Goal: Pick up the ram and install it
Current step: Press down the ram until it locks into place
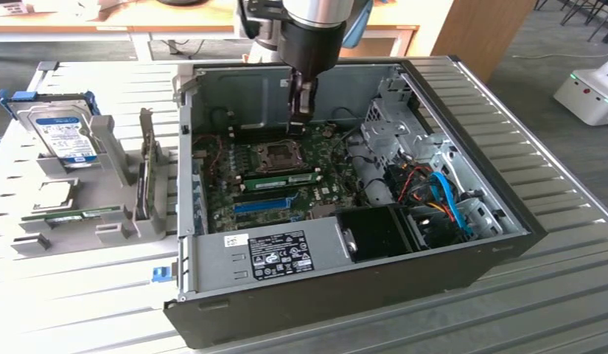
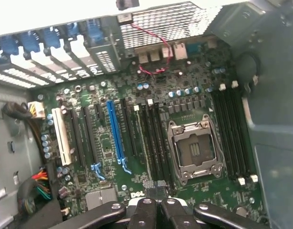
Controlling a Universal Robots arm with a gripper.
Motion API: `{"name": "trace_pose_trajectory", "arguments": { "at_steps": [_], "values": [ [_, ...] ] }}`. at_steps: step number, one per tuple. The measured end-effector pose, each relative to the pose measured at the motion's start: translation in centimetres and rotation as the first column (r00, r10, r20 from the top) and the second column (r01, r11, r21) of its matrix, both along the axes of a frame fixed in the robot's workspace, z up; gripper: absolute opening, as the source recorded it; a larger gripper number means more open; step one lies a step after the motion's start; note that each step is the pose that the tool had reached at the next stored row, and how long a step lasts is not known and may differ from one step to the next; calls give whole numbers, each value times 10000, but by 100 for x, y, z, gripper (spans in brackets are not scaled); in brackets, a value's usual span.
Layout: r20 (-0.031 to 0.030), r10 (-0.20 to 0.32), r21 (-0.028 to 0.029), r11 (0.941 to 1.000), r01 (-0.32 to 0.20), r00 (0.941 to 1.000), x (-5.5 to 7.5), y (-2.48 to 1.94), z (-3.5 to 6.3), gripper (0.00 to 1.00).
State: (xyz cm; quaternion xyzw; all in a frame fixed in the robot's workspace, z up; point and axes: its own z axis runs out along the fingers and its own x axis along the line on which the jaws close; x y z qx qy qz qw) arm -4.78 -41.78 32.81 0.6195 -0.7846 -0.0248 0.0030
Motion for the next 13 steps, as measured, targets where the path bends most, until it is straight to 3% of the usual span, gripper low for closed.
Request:
{"name": "trace_pose_trajectory", "arguments": {
  "at_steps": [7, 13],
  "values": [
    [0, -939, 0, 9956, 939, 9956, 0, 0, -5, 11],
    [0, -1792, -1, 9838, 1792, 9838, 0, 0, -10, 11]
  ]
}}
